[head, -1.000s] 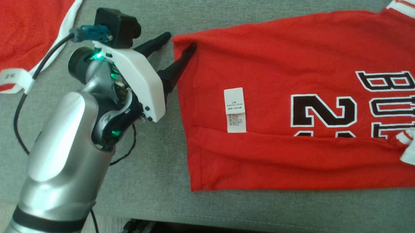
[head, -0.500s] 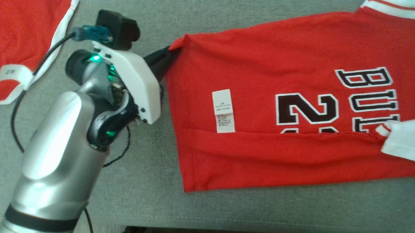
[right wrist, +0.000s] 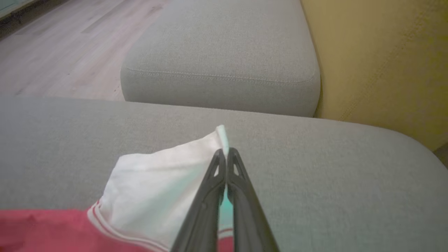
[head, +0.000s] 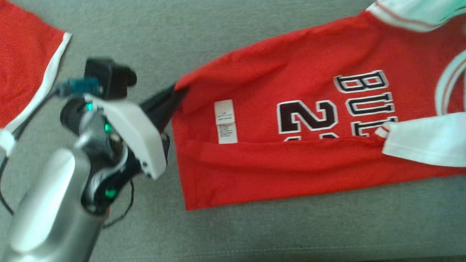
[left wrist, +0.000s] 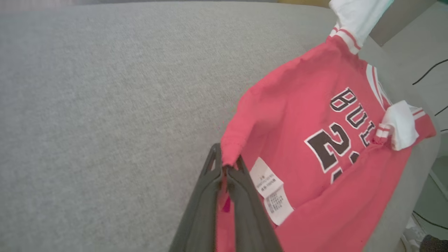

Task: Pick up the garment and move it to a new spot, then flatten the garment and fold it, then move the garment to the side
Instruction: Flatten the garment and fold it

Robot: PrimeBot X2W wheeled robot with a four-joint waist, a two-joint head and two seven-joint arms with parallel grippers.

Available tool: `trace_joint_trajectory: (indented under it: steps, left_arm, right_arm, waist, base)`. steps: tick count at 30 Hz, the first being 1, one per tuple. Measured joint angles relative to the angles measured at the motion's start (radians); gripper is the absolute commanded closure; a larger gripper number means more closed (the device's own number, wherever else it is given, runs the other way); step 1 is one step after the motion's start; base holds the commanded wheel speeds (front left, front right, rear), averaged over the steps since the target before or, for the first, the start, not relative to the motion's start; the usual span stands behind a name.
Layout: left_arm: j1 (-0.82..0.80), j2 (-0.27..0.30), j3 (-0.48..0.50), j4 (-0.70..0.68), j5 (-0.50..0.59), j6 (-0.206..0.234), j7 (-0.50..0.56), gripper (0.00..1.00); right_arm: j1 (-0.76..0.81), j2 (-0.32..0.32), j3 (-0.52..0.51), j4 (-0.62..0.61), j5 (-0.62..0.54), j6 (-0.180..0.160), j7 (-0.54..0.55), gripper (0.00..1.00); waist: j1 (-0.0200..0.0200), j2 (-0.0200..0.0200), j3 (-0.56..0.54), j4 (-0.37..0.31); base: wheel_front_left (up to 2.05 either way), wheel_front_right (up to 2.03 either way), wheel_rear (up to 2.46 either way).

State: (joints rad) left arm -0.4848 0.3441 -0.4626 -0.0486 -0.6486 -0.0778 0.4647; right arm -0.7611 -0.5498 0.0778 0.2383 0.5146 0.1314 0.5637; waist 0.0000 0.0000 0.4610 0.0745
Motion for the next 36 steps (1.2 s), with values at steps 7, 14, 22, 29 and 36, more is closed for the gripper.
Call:
trace_joint_trajectory:
  steps: [7, 14, 22, 29, 36]
  left_arm:
    - [0.174, 0.058, 0.038, -0.102, -0.019, 0.048, -0.018, 1.0]
    - [0.34, 0.096, 0.058, -0.177, -0.042, 0.078, -0.044, 1.0]
    - [0.445, 0.116, 0.06, -0.172, 0.04, 0.115, -0.157, 0.0]
    - [0.445, 0.01, 0.114, -0.148, 0.146, 0.207, -0.464, 0.0]
    - [0.452, -0.084, 0.086, -0.051, 0.259, 0.235, -0.699, 0.0]
  right_arm:
    - [0.341, 0.017, -0.066, -0.235, 0.031, 0.0, 0.054, 1.0]
    - [0.575, 0.099, -0.093, -0.333, 0.03, 0.0, 0.107, 1.0]
    - [0.61, 0.127, -0.134, -0.344, -0.013, 0.0, 0.137, 0.0]
    - [0.561, 0.168, -0.21, -0.276, -0.061, 0.0, 0.15, 0.0]
    - [0.462, 0.202, -0.186, -0.138, -0.138, 0.0, 0.189, 0.0]
  waist:
    - [0.0, 0.0, -0.064, -0.06]
    - [0.0, 0.0, -0.109, -0.121]
    - [0.0, 0.0, -0.122, -0.143]
    - [-0.0001, 0.0, -0.11, -0.133]
    - [0.0, 0.0, -0.094, -0.089]
  base:
    - [0.0, 0.0, 0.0]
    - [0.0, 0.0, 0.0]
    - [0.0, 0.0, 0.0]
    - [0.0, 0.0, 0.0]
    - [0.0, 0.0, 0.0]
